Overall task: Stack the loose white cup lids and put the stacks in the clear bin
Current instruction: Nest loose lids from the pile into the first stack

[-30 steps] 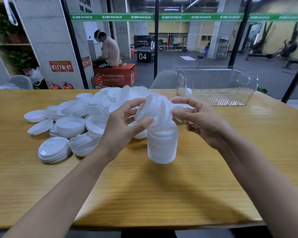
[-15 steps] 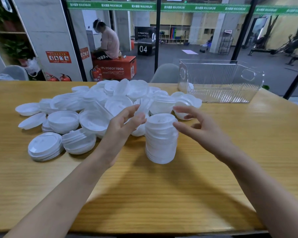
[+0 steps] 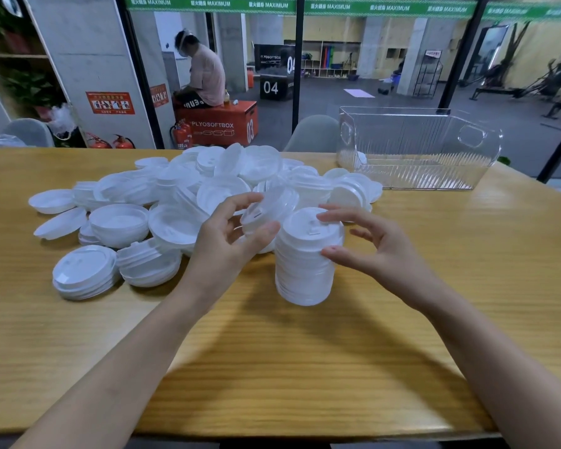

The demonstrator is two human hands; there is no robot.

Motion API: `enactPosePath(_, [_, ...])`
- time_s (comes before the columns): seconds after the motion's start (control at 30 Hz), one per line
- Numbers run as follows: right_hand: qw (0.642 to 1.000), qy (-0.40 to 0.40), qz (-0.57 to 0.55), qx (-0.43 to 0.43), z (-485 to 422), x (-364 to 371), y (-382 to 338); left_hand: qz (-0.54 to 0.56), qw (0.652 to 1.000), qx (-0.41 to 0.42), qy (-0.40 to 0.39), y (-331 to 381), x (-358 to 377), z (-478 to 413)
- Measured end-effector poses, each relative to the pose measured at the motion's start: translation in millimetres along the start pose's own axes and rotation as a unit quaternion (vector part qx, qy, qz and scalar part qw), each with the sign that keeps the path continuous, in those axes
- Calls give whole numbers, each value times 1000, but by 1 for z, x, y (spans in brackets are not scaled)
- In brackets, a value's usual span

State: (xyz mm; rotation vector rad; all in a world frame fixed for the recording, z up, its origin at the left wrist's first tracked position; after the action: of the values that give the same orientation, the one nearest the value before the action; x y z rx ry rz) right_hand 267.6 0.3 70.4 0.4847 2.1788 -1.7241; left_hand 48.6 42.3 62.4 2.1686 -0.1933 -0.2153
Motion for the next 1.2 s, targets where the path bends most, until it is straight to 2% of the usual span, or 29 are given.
enactPosePath(0.5, [1000,-20,13,-7,-2,6,7,-33,999,30,24,1,2,2])
enactPosePath(0.83, [995,77,-54,-27,8,0,20,-102,992,41,-68,4,22,-2])
enactPosePath(1.2, [991,89,27,-92,9,4,19,-122,987,37,-102,3,28,1])
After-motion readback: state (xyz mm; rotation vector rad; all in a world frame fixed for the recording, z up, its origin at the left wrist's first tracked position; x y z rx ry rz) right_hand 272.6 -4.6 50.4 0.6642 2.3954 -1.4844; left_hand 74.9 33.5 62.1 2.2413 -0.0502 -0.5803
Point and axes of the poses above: each hand's wrist, its own z-axis away from the middle knuckle, its own x-axis out of the palm, y = z × x, the point moved 3 cm from there along -z, towards the middle knuckle, and after that the axes turned 13 degrees about x, right-handed, at the moved point
